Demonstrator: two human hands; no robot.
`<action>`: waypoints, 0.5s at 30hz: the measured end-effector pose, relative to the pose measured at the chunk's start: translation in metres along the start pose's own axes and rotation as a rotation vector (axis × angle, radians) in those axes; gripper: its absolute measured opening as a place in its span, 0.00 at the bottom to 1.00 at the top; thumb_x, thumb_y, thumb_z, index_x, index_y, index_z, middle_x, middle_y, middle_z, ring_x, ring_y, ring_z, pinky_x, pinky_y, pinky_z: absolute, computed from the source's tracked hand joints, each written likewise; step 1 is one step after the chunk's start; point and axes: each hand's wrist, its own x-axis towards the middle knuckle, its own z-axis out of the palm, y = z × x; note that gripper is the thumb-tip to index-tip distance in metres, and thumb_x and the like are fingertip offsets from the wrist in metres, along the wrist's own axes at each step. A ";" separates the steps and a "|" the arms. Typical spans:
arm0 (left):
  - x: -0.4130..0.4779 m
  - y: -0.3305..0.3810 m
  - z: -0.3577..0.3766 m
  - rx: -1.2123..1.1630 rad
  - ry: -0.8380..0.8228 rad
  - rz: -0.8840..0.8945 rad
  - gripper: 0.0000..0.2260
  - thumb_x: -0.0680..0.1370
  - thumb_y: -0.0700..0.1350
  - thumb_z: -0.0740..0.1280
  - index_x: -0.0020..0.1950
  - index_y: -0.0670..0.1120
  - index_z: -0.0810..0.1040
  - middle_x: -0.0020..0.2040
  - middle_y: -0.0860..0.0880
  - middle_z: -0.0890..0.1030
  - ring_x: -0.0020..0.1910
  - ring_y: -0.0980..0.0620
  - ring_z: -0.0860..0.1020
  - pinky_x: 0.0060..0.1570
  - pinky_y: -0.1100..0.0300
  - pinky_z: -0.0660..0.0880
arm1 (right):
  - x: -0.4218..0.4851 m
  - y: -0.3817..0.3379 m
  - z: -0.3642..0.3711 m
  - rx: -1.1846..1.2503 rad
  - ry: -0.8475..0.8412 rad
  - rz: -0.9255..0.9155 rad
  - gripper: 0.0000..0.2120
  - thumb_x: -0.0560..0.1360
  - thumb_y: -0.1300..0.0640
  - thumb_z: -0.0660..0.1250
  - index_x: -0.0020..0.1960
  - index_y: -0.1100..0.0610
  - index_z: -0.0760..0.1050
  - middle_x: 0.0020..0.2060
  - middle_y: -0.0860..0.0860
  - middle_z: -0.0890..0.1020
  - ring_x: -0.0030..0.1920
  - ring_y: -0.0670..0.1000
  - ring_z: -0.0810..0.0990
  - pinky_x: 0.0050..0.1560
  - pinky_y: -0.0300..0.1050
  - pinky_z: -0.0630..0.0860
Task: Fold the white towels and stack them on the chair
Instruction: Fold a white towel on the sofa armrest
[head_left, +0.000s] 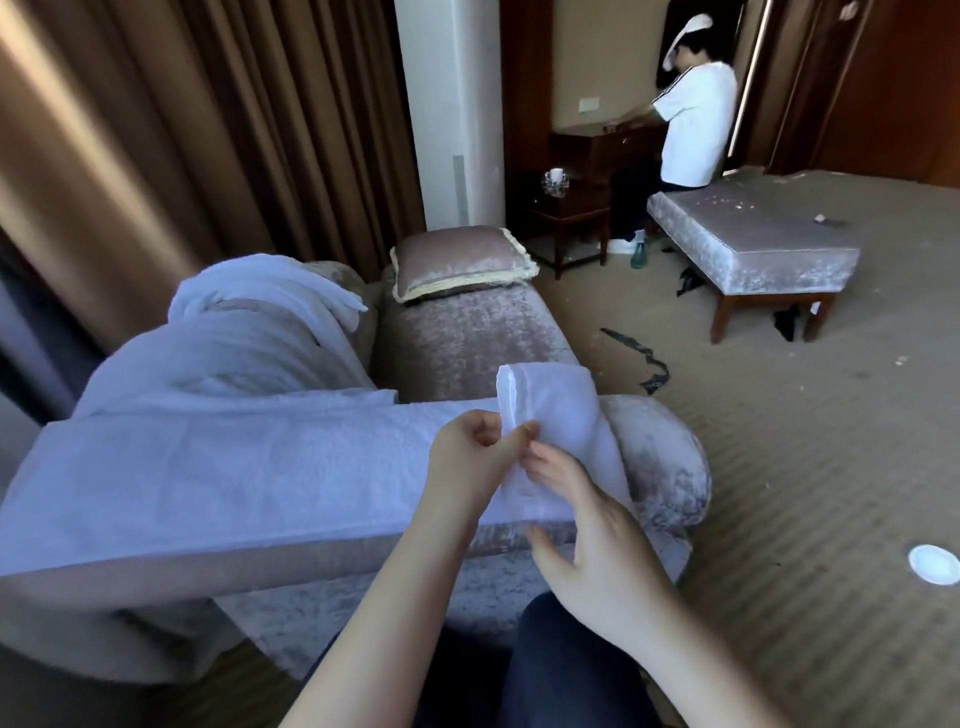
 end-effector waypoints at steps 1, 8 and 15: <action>0.001 0.000 0.002 0.044 0.004 0.013 0.10 0.73 0.49 0.73 0.41 0.42 0.80 0.34 0.49 0.82 0.37 0.52 0.80 0.45 0.55 0.77 | -0.004 0.001 0.001 0.033 0.009 -0.011 0.32 0.74 0.62 0.67 0.74 0.45 0.60 0.68 0.34 0.69 0.69 0.35 0.67 0.63 0.25 0.62; 0.008 0.029 -0.023 -0.119 -0.065 0.041 0.09 0.77 0.41 0.69 0.41 0.36 0.79 0.36 0.43 0.80 0.35 0.48 0.79 0.37 0.55 0.78 | -0.018 0.024 0.021 -0.215 0.603 0.121 0.35 0.67 0.53 0.77 0.69 0.55 0.67 0.65 0.51 0.74 0.65 0.53 0.72 0.65 0.50 0.68; 0.013 0.057 -0.091 -0.185 -0.037 0.030 0.18 0.74 0.45 0.72 0.50 0.30 0.78 0.43 0.33 0.81 0.40 0.41 0.79 0.43 0.50 0.75 | 0.025 0.029 0.048 0.005 0.658 0.274 0.28 0.67 0.61 0.77 0.65 0.52 0.72 0.56 0.48 0.79 0.57 0.51 0.75 0.50 0.48 0.74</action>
